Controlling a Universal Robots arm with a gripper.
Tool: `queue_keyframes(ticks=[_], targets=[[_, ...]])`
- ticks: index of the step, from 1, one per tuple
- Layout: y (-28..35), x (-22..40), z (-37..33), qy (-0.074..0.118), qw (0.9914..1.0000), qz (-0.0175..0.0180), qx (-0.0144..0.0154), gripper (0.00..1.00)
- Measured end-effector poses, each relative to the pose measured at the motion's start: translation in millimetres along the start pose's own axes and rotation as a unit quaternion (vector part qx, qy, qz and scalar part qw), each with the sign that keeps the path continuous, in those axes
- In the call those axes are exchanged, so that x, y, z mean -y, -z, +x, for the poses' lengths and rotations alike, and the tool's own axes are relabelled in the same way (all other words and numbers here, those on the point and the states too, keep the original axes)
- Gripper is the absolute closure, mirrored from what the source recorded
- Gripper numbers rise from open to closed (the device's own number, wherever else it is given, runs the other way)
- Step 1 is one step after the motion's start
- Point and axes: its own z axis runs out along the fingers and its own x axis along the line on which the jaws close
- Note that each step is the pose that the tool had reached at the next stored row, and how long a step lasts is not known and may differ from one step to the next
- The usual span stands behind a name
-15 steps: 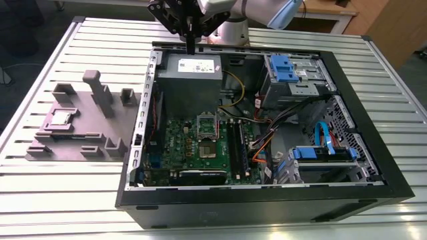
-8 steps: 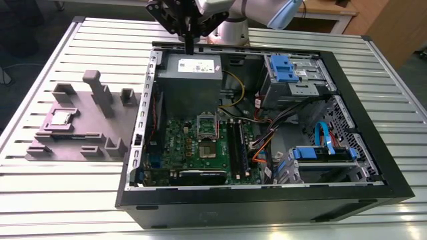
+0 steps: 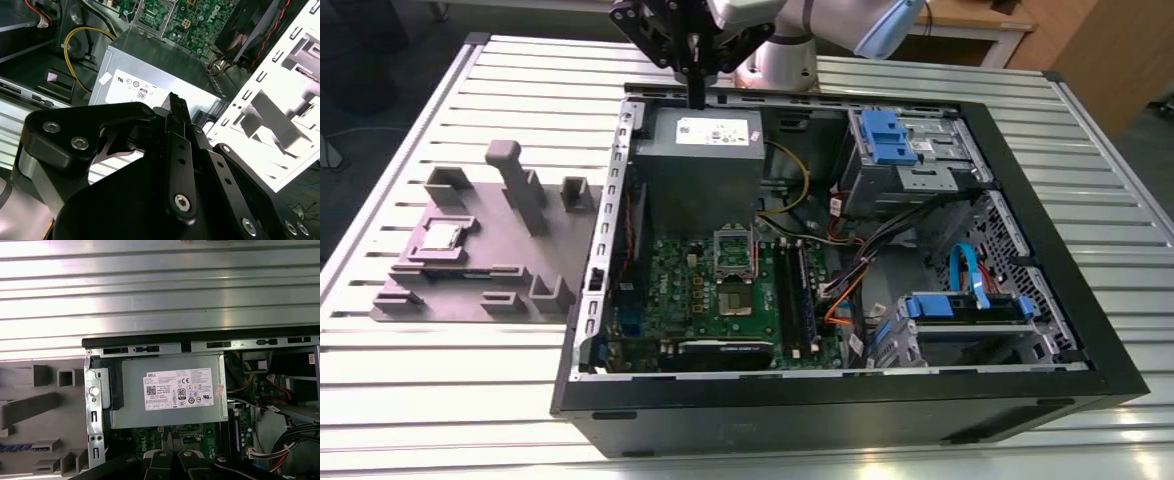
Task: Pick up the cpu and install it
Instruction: 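Reach for the cpu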
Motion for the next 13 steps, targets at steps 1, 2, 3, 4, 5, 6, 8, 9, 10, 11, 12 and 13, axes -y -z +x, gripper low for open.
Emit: queue_keyframes(ticks=[1,2,3,4,5,6,8,9,10,11,12,13], targets=[[0.0,0.0,0.4,0.0,1.0,0.0,0.0,0.9],[0.0,0.1,0.9,0.0,1.0,0.0,0.0,0.9],[0.0,0.1,1.5,0.0,1.0,0.0,0.0,0.9],[0.0,0.1,2.0,0.0,1.0,0.0,0.0,0.9],[0.0,0.2,2.5,0.0,1.0,0.0,0.0,0.9],[0.1,0.2,3.0,0.0,1.0,0.0,0.0,0.9],[0.1,0.3,3.7,0.0,1.0,0.0,0.0,0.9],[0.1,0.3,4.1,0.0,1.0,0.0,0.0,0.9],[0.1,0.3,4.5,0.0,1.0,0.0,0.0,0.9],[0.1,0.3,4.7,0.0,1.0,0.0,0.0,0.9],[0.1,0.4,5.1,0.0,1.0,0.0,0.0,0.9],[0.1,0.4,5.4,0.0,1.0,0.0,0.0,0.9]])
